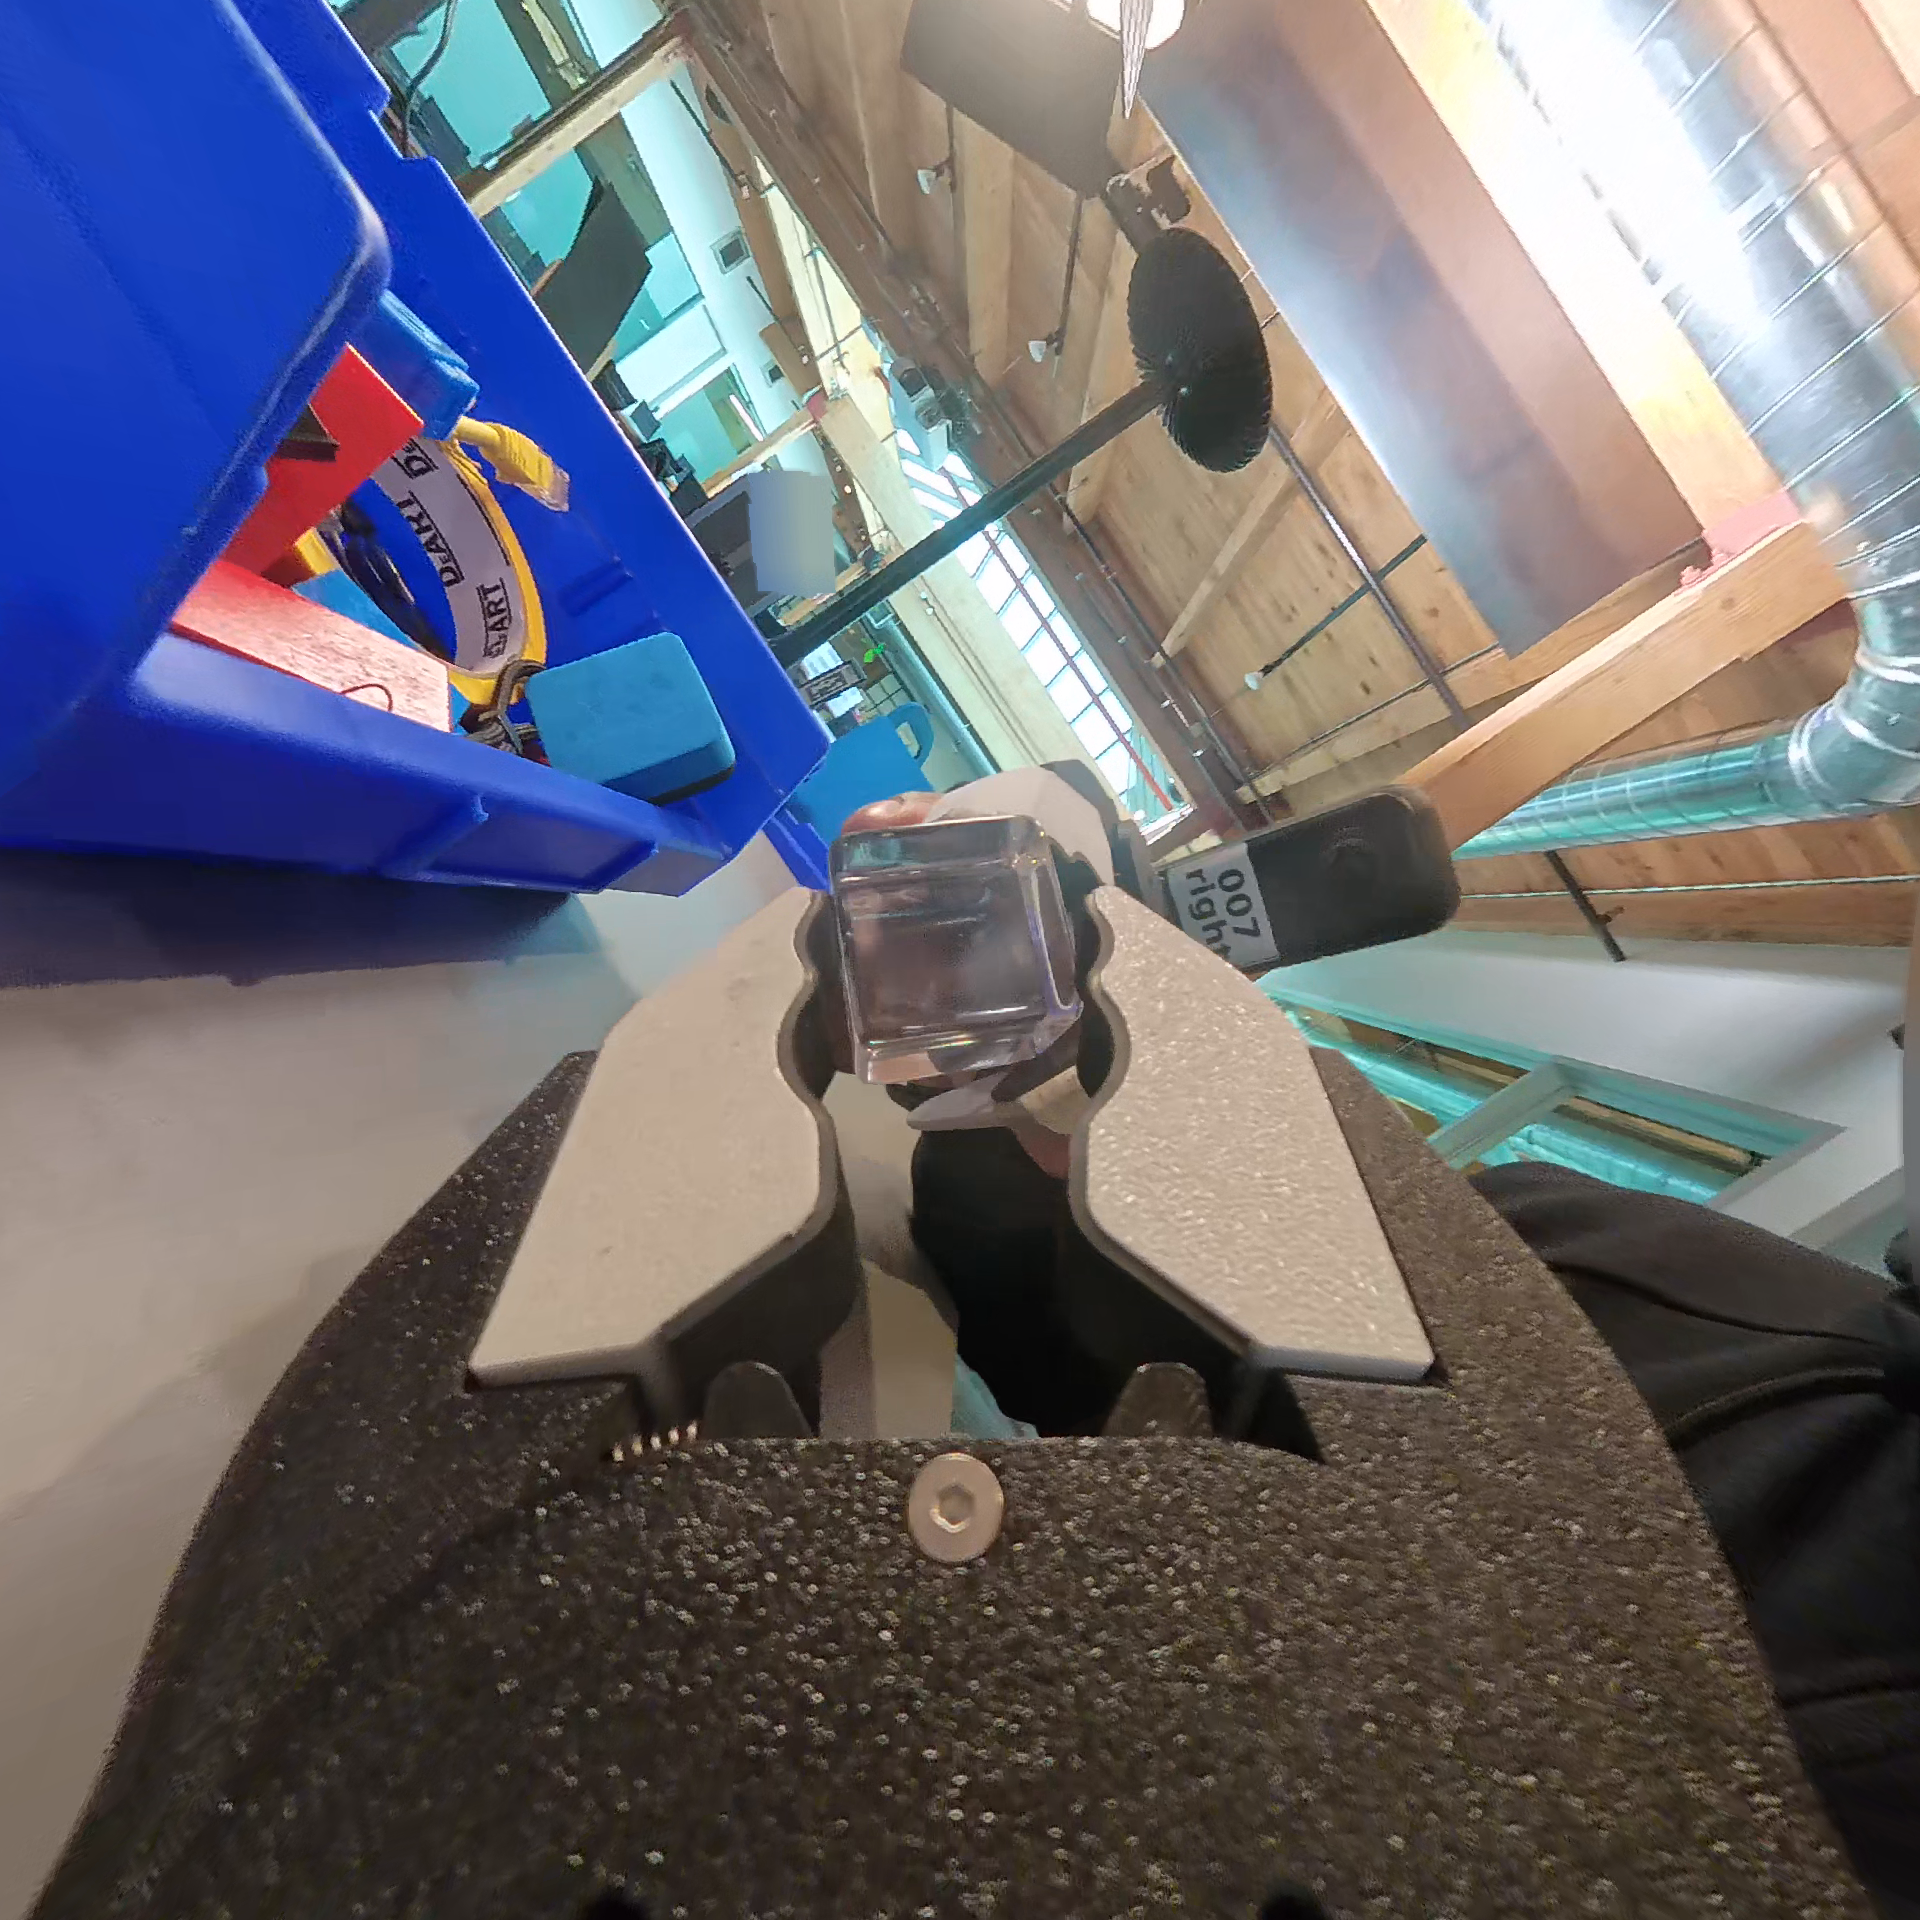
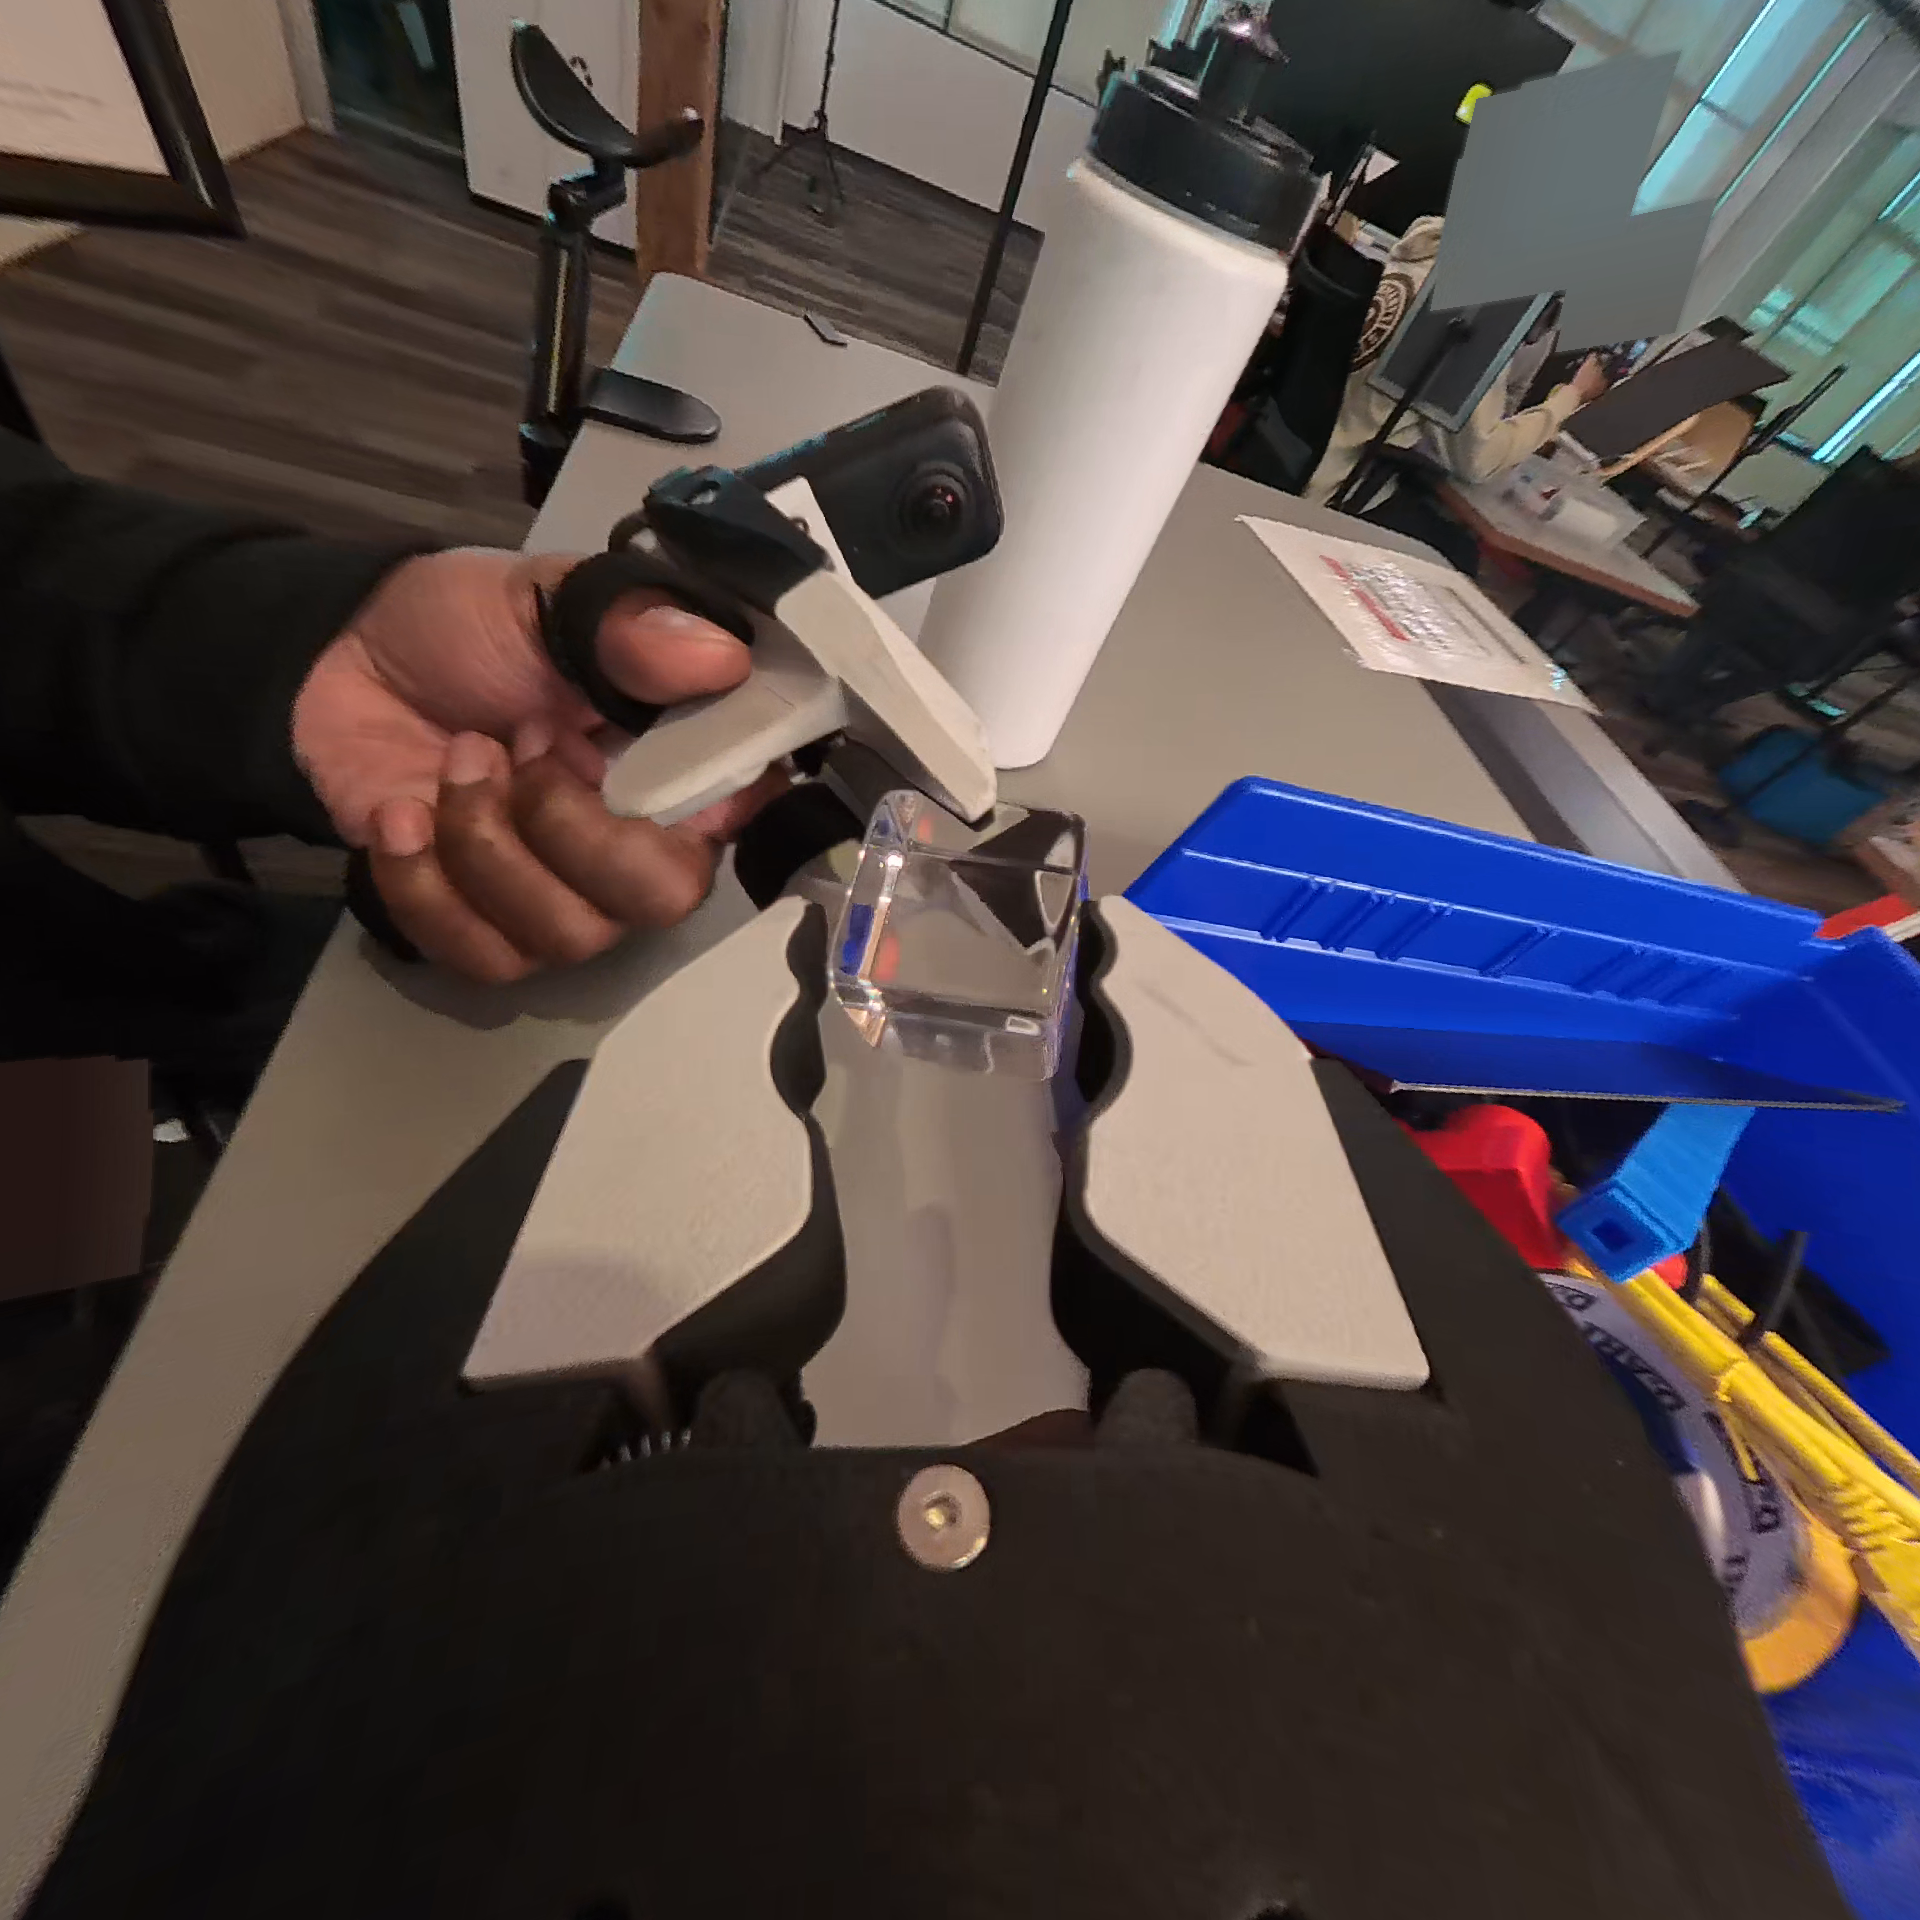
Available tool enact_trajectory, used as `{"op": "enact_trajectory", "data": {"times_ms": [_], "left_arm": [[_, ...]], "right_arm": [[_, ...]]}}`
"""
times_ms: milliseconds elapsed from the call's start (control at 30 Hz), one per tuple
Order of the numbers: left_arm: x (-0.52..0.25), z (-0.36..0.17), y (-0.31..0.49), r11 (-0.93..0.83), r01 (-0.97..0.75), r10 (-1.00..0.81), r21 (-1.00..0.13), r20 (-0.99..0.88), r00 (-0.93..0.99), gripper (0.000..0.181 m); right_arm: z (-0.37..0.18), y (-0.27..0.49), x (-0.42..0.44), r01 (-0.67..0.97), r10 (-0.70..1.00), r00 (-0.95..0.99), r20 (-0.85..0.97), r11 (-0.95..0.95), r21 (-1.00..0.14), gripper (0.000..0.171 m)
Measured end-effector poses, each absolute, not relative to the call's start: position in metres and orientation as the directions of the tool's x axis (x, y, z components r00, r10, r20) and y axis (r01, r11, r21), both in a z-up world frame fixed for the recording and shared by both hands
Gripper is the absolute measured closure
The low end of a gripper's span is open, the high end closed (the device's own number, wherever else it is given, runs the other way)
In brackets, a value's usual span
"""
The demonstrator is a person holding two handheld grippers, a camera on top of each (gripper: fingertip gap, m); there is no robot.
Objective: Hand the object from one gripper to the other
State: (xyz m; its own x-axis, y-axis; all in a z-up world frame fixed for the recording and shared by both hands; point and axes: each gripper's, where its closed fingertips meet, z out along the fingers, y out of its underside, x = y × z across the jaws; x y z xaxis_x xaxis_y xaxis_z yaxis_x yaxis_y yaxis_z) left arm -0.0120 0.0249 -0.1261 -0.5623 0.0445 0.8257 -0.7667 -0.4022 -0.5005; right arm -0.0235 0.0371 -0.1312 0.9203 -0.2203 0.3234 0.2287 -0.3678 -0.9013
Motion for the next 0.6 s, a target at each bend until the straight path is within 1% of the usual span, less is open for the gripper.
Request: {"op": "enact_trajectory", "data": {"times_ms": [33,167,267,467,600], "left_arm": [[-0.012,-0.127,0.024,-0.400,-0.761,0.030,-0.511,0.822,-0.568,0.137],[-0.012,-0.129,0.022,-0.387,-0.759,0.002,-0.524,0.822,-0.569,0.138],[-0.013,-0.132,0.021,-0.374,-0.749,-0.038,-0.547,0.816,-0.577,0.132],[-0.018,-0.146,0.011,-0.244,-0.702,-0.206,-0.669,0.743,-0.637,0.119],[-0.035,-0.147,-0.004,-0.143,-0.743,-0.126,-0.654,0.757,-0.641,0.123]], "right_arm": [[-0.132,0.036,-0.023,0.247,-0.224,0.911,0.347,-0.379,-0.892,0.125],[-0.135,0.032,-0.023,0.327,-0.240,0.860,0.451,-0.420,-0.846,0.125],[-0.134,0.026,-0.022,0.371,-0.267,0.814,0.516,-0.445,-0.815,0.125],[-0.137,0.022,-0.031,0.438,-0.264,0.758,0.597,-0.472,-0.765,0.124],[-0.135,0.022,-0.041,0.476,-0.247,0.746,0.618,-0.451,-0.755,0.125]]}}
